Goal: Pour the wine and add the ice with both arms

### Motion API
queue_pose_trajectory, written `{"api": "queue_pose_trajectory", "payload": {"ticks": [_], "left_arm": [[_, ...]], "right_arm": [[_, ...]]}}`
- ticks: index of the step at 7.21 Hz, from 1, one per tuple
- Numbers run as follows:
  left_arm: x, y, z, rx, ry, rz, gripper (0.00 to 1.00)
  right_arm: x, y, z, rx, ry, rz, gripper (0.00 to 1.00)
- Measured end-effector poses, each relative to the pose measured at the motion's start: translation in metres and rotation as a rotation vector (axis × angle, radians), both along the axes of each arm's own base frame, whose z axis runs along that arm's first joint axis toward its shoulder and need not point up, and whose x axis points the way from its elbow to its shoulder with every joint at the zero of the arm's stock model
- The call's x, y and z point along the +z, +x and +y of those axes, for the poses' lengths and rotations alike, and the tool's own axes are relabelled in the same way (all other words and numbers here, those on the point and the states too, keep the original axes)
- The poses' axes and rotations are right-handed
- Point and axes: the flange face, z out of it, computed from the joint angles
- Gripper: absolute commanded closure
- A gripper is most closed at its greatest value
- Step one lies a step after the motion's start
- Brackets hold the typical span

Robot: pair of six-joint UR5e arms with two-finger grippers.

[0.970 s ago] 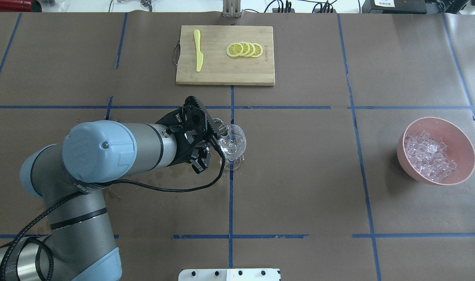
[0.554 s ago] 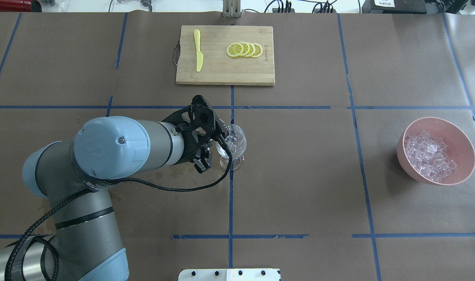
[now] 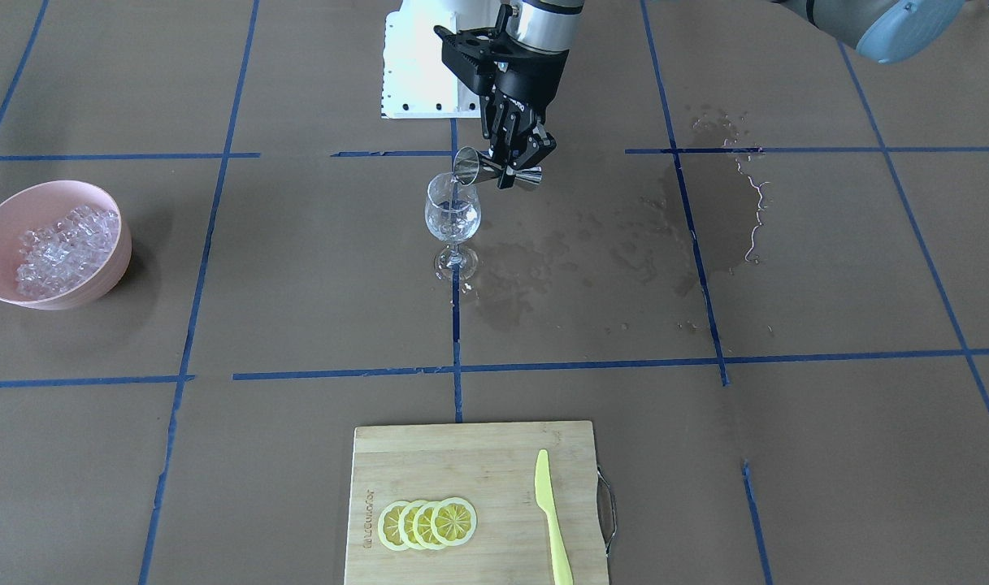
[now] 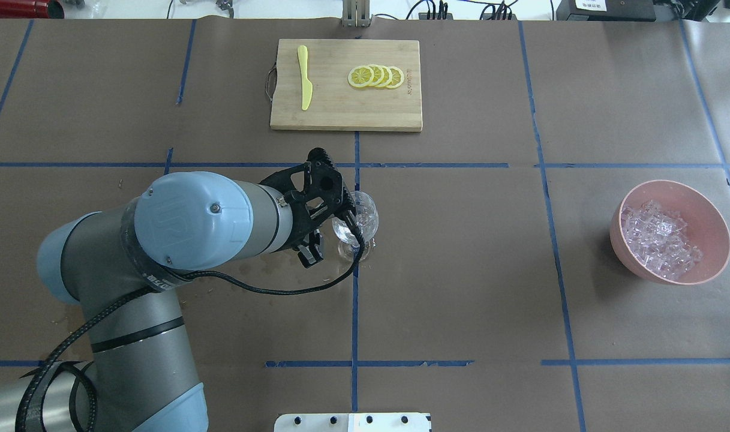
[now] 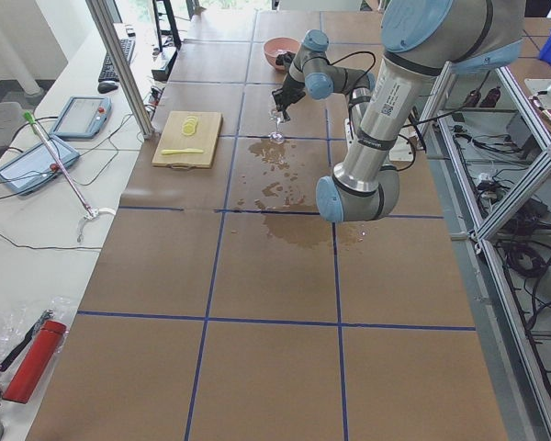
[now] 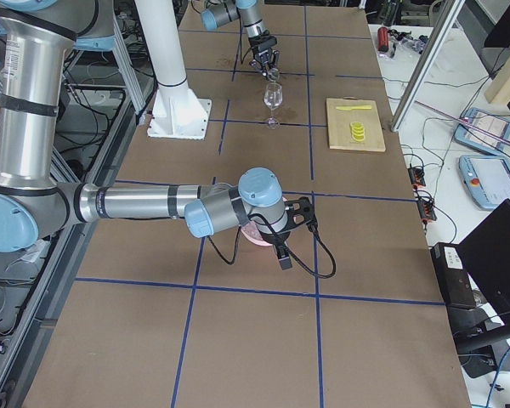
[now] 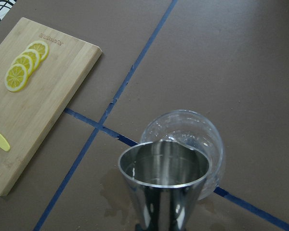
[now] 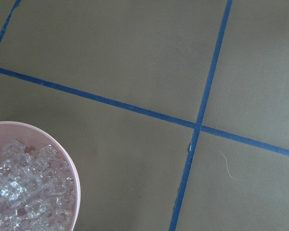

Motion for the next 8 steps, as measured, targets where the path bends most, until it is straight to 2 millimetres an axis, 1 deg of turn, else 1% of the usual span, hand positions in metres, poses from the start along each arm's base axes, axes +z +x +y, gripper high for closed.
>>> {"api": "queue_pose_trajectory", "payload": {"ticks": [3,8], "left_arm": [[-0.002,0.003,0.000,0.022,0.010,-0.070,1.00],[-0.020,0.008,0.003,0.035,-0.013,-0.142,1.00]], "right_arm": [[0.003,0.000,0.000,0.000,-0.006,-0.001,0.00],[0.004,0.000,0.000,-0.001,-0.007,-0.002,0.00]]}}
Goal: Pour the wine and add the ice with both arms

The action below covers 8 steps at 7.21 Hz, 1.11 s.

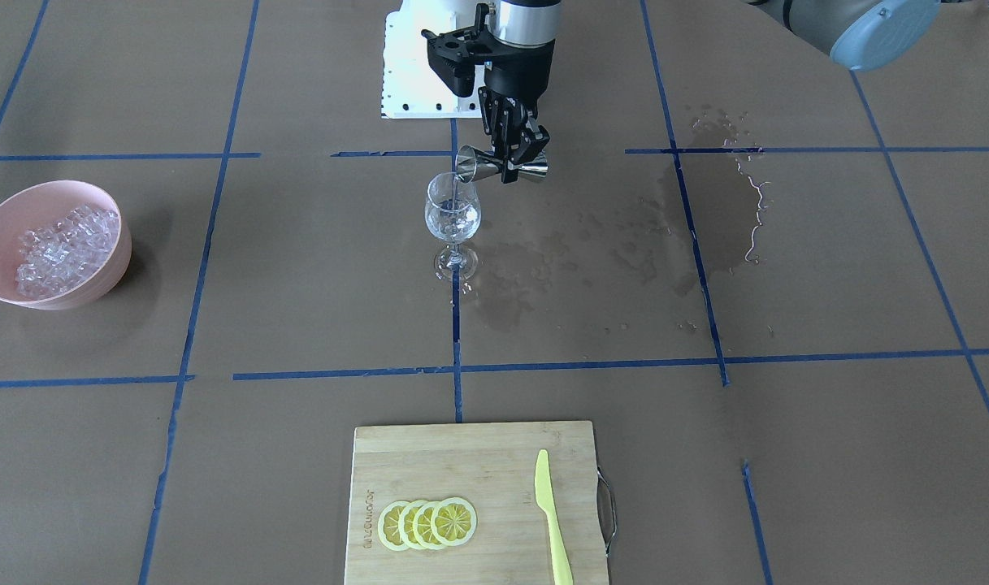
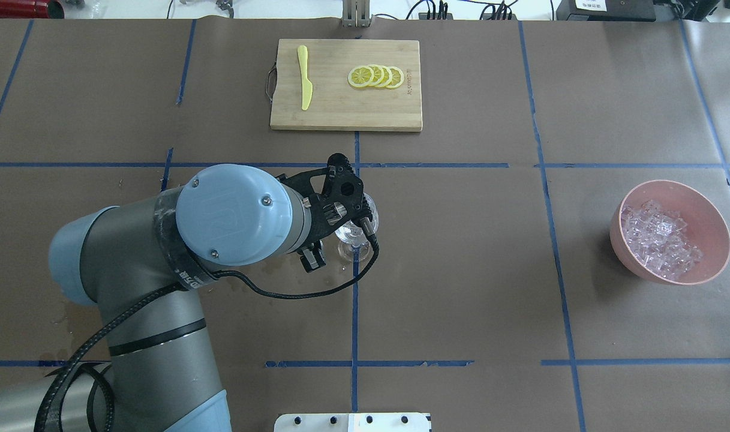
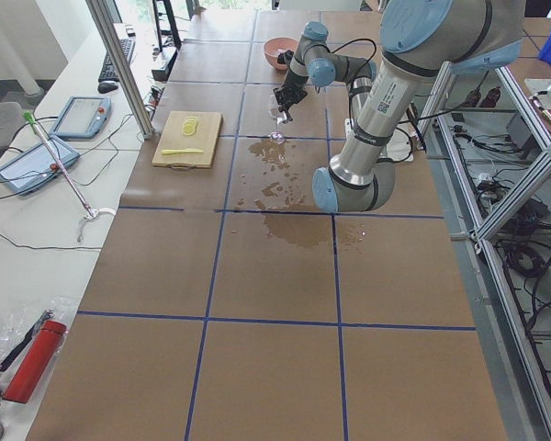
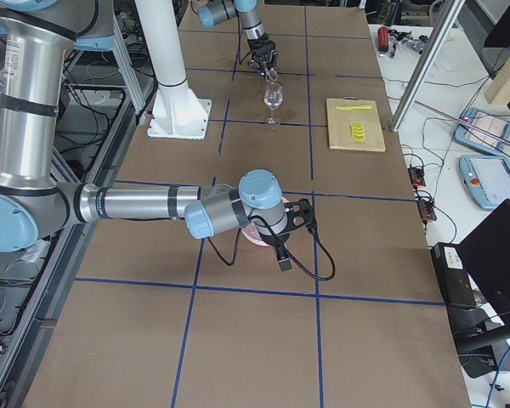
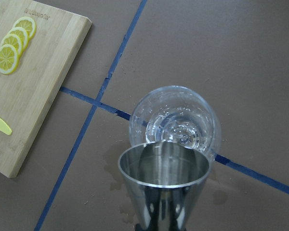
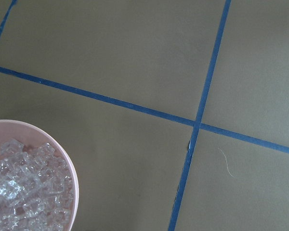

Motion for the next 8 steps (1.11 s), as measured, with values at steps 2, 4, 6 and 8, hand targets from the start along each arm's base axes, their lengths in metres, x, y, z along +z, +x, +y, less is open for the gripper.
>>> {"api": "queue_pose_trajectory", "payload": {"ticks": [2,4,6,8], "left_arm": [[-0.013,0.000,0.000,0.001,-0.020,-0.049,1.00],[-0.026,0.006,-0.003,0.000,-0.040,-0.097,1.00],[-0.041,0.015,-0.005,0.000,-0.060,-0.149,1.00],[-0.047,0.018,-0.004,0.008,-0.075,-0.200,1.00]], "right_arm": [[0.002,0.000,0.000,0.000,-0.004,0.000,0.00],[0.004,0.000,0.001,0.000,-0.009,0.000,0.00],[0.004,0.000,0.001,0.000,-0.009,0.000,0.00],[0.005,0.000,0.001,0.000,-0.010,0.000,0.00]]}}
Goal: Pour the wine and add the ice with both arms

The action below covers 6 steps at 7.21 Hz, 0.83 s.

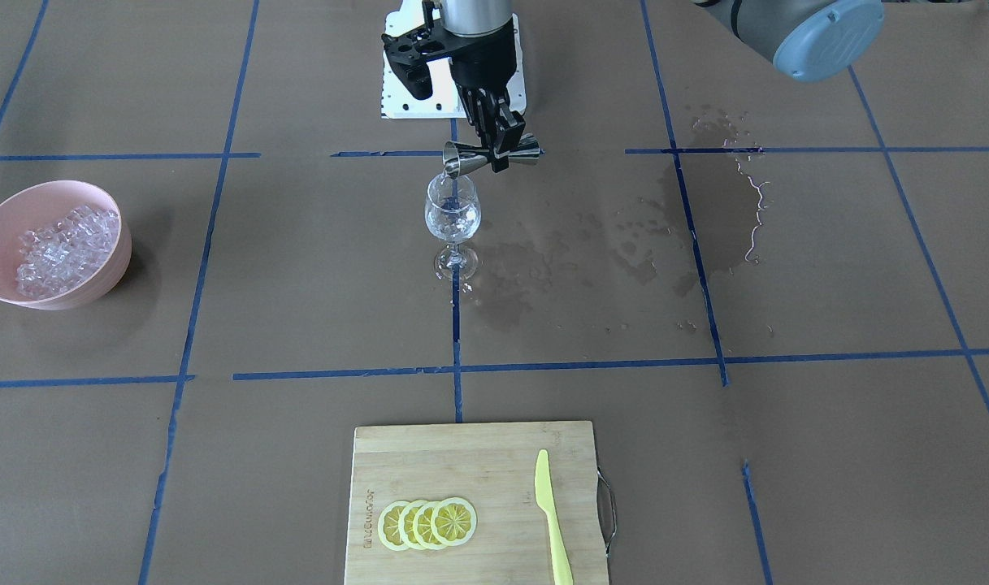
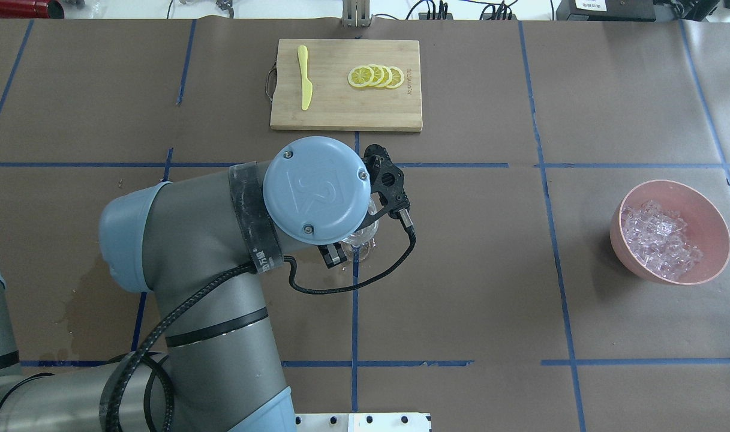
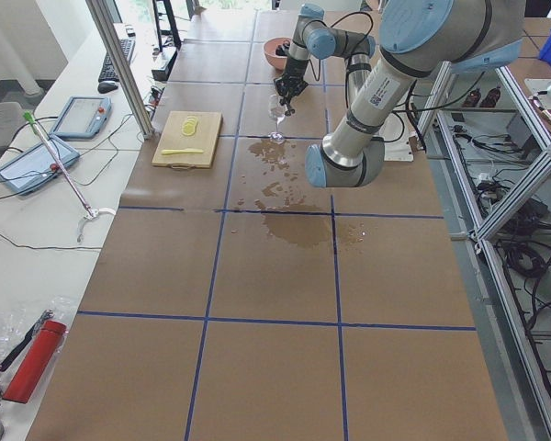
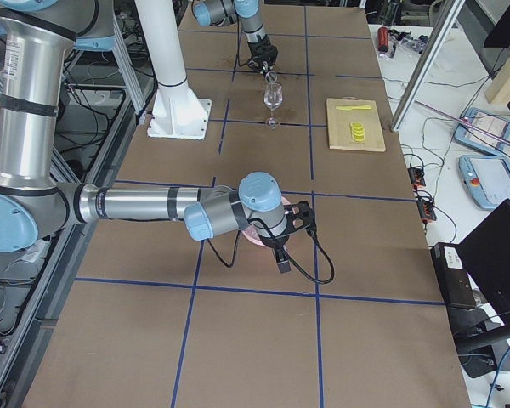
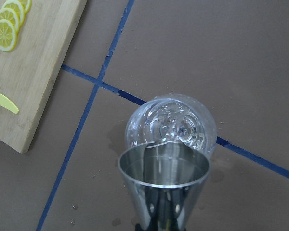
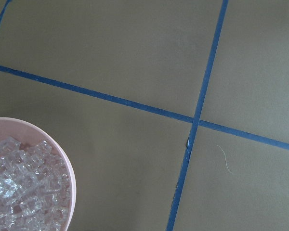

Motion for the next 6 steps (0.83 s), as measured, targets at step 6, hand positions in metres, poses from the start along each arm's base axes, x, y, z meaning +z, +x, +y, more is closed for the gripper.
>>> {"api": "queue_pose_trajectory", "payload": {"ticks": [6], "left_arm": [[-0.0076,0.0098,0.0000,0.027,-0.009,-0.093,1.00]], "right_arm": [[0.0003,0.0000,0.0000,0.000,0.000,0.000,0.00]]}}
